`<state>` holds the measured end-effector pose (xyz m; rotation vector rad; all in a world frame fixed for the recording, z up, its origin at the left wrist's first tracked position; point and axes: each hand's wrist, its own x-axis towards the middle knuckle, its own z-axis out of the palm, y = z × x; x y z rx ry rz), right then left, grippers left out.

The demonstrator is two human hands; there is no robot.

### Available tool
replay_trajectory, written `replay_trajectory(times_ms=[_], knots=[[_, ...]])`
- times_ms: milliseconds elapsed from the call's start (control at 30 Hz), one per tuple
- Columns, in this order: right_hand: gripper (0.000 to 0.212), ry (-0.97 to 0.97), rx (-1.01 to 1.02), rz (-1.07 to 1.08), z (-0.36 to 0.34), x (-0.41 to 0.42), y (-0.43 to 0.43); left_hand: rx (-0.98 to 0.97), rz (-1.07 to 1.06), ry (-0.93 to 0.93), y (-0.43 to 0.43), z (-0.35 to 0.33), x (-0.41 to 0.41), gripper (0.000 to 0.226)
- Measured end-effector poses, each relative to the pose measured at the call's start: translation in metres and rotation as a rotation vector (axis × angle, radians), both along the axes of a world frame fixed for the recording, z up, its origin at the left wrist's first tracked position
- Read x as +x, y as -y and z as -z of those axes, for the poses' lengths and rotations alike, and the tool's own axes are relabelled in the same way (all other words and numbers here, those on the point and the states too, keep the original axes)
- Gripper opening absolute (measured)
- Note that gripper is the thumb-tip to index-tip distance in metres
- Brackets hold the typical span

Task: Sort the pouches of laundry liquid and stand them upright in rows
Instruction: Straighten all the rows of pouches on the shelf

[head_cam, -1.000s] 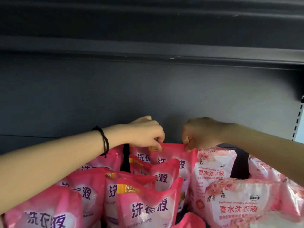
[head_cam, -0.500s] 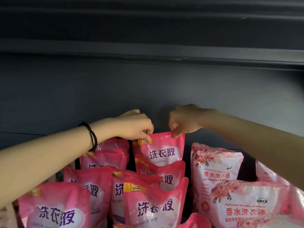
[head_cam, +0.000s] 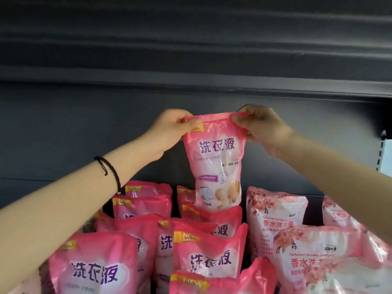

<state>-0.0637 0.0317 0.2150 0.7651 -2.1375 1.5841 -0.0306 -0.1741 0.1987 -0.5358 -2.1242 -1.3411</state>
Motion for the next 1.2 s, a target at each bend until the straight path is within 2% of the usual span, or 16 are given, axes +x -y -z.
replay_trajectory(times_ms=[133,267,400,567,767,933,1067,1200], knots=[[0.015,-0.096,-0.299,0.061,-0.012,0.032,0.018,0.323,0.094,-0.048,-0.008,-0.013,0.025,0.013],[0.013,-0.229,-0.445,0.096,-0.019,0.067,0.024,0.593,0.233,-0.054,-0.02,-0.027,0.052,0.013],[0.006,-0.261,-0.519,0.094,-0.019,0.104,0.026,0.737,0.294,0.033,-0.027,-0.032,0.083,0.021],[0.01,-0.171,-0.576,0.019,-0.004,0.146,0.025,0.692,0.347,0.041,-0.028,-0.018,0.121,0.02],[0.011,-0.086,-0.573,-0.109,0.023,0.186,0.046,0.679,0.22,-0.009,-0.003,0.009,0.158,0.017],[0.015,-0.136,-0.562,-0.041,0.045,0.211,0.088,0.711,0.167,0.02,0.031,0.032,0.19,0.018],[0.017,-0.183,-0.53,0.01,0.053,0.223,0.125,0.724,0.128,-0.025,0.063,0.04,0.209,0.021],[0.017,-0.13,-0.561,0.028,0.078,0.224,0.158,0.706,0.088,-0.018,0.093,0.06,0.216,0.025]])
